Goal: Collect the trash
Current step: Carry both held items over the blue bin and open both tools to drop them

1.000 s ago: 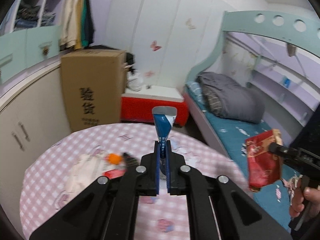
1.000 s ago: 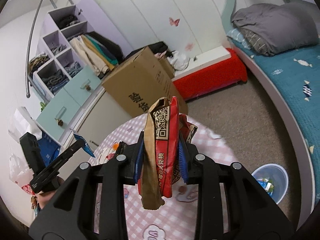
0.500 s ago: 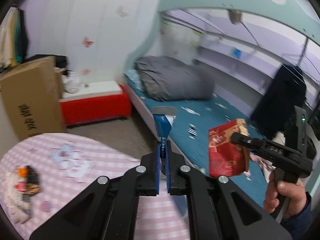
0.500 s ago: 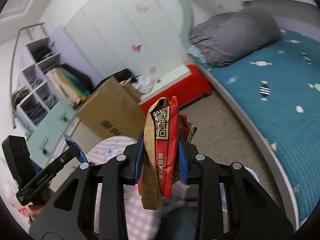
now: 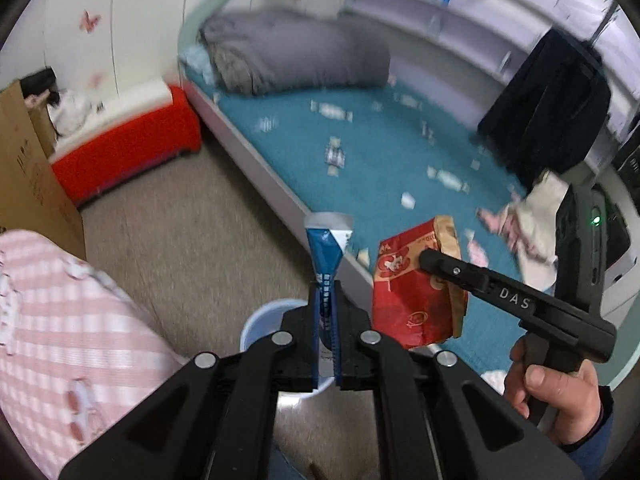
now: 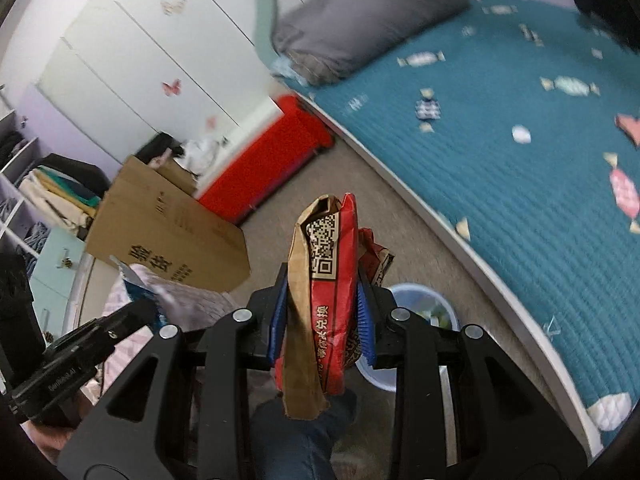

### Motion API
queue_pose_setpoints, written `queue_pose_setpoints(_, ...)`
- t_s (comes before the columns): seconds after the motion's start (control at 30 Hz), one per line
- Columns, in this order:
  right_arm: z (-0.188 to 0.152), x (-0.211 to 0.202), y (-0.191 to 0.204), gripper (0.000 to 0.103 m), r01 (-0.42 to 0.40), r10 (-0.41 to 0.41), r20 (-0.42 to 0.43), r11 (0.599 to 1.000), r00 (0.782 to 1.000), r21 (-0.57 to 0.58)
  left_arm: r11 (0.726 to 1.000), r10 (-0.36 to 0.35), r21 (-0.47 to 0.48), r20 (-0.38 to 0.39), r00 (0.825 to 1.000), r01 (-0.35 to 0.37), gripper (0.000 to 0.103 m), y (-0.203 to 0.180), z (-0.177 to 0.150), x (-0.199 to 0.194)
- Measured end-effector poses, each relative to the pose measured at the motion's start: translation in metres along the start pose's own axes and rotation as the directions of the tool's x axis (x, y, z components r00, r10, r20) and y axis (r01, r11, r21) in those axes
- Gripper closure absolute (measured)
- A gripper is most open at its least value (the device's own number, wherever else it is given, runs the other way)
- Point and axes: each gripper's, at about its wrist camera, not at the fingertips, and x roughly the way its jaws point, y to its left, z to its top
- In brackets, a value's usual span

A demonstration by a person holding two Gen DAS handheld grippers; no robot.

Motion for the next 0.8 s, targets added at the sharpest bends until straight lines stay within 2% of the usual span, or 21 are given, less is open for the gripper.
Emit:
queue_pose_setpoints(0.17, -0.006, 0.039, -0.017, 0.074, 0.032, -0.03, -0.073, 0.999, 0.997, 0.02, 0.999, 0.044, 0.014, -0.136, 0.99, -0.042, 0.098, 0.002, 0.0, 0.054)
queue_pose_setpoints(0.37, -0.01, 0.088, -0.03, 0.072, 0.064, -0.058, -0.164, 0.997, 0.985, 0.032, 0.998, 0.067, 0.003, -0.293, 0.954, -0.07, 0.097, 0.011, -0.003, 0.112)
queue_pose_setpoints(0.4, -0.011, 0.096, -0.031, 0.069, 0.067, -0.059, -0.184, 0.997, 0.981, 0.035, 0.998, 0.064, 0.001, -0.311, 0.948, -0.067, 0.092, 0.013, -0.003, 0.117)
queue_pose_setpoints(0.43, -0.013, 0.104, -0.035, 0.064, 0.071, -0.061, -0.207, 0.997, 0.976, 0.041, 0.997, 0.074, 0.007, -0.331, 0.941, -0.076, 0.082, 0.013, -0.002, 0.122)
queue_pose_setpoints(0.47, -0.014, 0.112, -0.039, 0.052, 0.074, -0.06, -0.227, 0.996, 0.972, 0.055, 0.996, 0.09, 0.011, -0.349, 0.933, -0.092, 0.046, 0.014, -0.003, 0.127)
queue_pose_setpoints(0.5, -0.017, 0.119, -0.045, 0.047, 0.074, -0.052, -0.248, 0.994, 0.967, 0.078, 0.993, 0.111, 0.006, -0.36, 0.926, -0.117, 0.022, 0.017, -0.003, 0.132)
queue_pose_setpoints(0.6, -0.021, 0.126, -0.052, 0.034, 0.077, -0.045, -0.269, 0.991, 0.962, 0.109, 0.991, 0.121, -0.015, -0.355, 0.927, -0.135, 0.021, 0.025, -0.003, 0.129)
queue_pose_setpoints(0.67, -0.023, 0.125, -0.055, 0.019, 0.092, -0.059, -0.265, 0.989, 0.962, 0.116, 0.99, 0.123, -0.023, -0.359, 0.925, -0.141, 0.02, 0.026, -0.002, 0.13)
queue_pose_setpoints(0.77, -0.024, 0.116, -0.057, 0.007, 0.129, -0.096, -0.244, 0.984, 0.965, 0.122, 0.989, 0.13, -0.025, -0.32, 0.938, -0.146, 0.018, 0.025, -0.001, 0.117)
queue_pose_setpoints(0.8, -0.024, 0.114, -0.056, 0.006, 0.14, -0.108, -0.238, 0.983, 0.965, 0.119, 0.989, 0.131, -0.027, -0.305, 0.943, -0.146, 0.017, 0.023, 0.001, 0.112)
